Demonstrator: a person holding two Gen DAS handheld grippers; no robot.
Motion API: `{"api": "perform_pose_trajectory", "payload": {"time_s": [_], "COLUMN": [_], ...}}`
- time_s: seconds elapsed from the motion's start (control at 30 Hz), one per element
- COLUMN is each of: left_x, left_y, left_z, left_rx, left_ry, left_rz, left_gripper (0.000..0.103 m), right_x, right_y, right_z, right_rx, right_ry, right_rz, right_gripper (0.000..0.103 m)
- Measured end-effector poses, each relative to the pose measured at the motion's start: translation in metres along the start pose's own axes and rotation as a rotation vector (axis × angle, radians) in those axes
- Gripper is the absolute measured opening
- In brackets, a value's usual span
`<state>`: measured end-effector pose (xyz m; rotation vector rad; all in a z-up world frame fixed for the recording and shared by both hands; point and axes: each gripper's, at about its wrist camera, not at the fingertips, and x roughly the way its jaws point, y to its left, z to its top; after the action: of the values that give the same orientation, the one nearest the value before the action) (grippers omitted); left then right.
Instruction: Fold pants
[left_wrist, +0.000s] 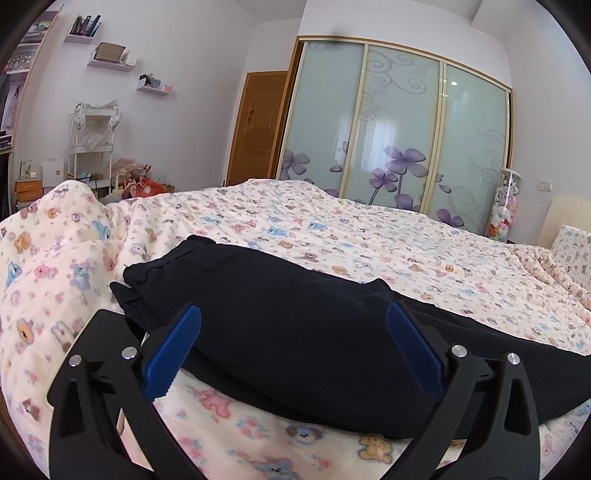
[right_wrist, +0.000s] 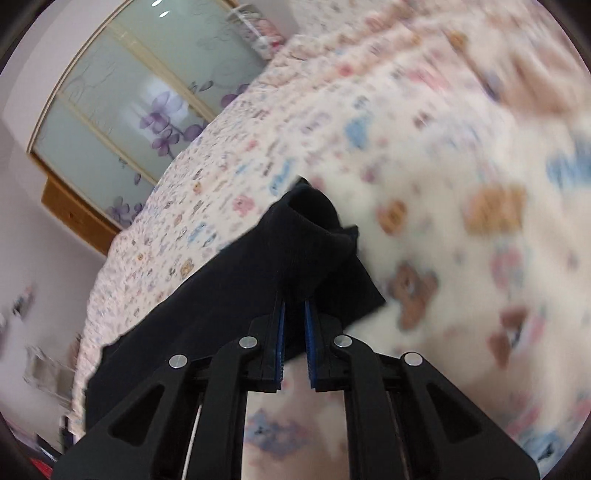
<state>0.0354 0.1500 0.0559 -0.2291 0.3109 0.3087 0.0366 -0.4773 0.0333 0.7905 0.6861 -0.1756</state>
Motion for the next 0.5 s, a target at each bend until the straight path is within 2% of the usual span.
{"api": "perform_pose_trajectory", "payload": {"time_s": [0.1, 0.2, 0.27, 0.33, 0.4, 0.43, 0.5], "left_x": [0.002, 0.004, 0.005, 0.007, 0.008, 0.008, 0.008], "left_y": [0.002, 0.004, 0.005, 0.005, 0.005, 0.005, 0.005], "left_z": [-0.001, -0.001, -0.001, -0.002, -0.002, -0.002, -0.002], "left_rx": [-0.009, -0.02, -0.023, -0.023, -0.019, -0.016, -0.016], "left_ry": [0.014, 0.024, 0.031, 0.039, 0.044, 0.044, 0.044], "left_rz": [0.009, 0.015, 0.016, 0.017, 0.017, 0.017, 0.016], "left_gripper": [0.101, 0.101, 0.101, 0.101, 0.101, 0.101, 0.101], "right_x": [0.001, -0.005, -0.016, -0.024, -0.029, -0.029, -0.028], "right_y": [-0.02, -0.027, -0.027, -0.024, -0.021, -0.018, -0.015], "right_z": [-0.003, -0.011, -0.019, -0.023, -0.021, -0.019, -0.012], "right_rx": [0.124, 0.186, 0.222, 0.262, 0.286, 0.286, 0.289], "right_ry": [0.068, 0.113, 0.114, 0.098, 0.086, 0.081, 0.062], "right_rz": [0.01, 0.016, 0.036, 0.075, 0.111, 0.11, 0.051], "right_gripper": [0.01, 0.014, 0.023, 0.051, 0.06, 0.06, 0.06]}}
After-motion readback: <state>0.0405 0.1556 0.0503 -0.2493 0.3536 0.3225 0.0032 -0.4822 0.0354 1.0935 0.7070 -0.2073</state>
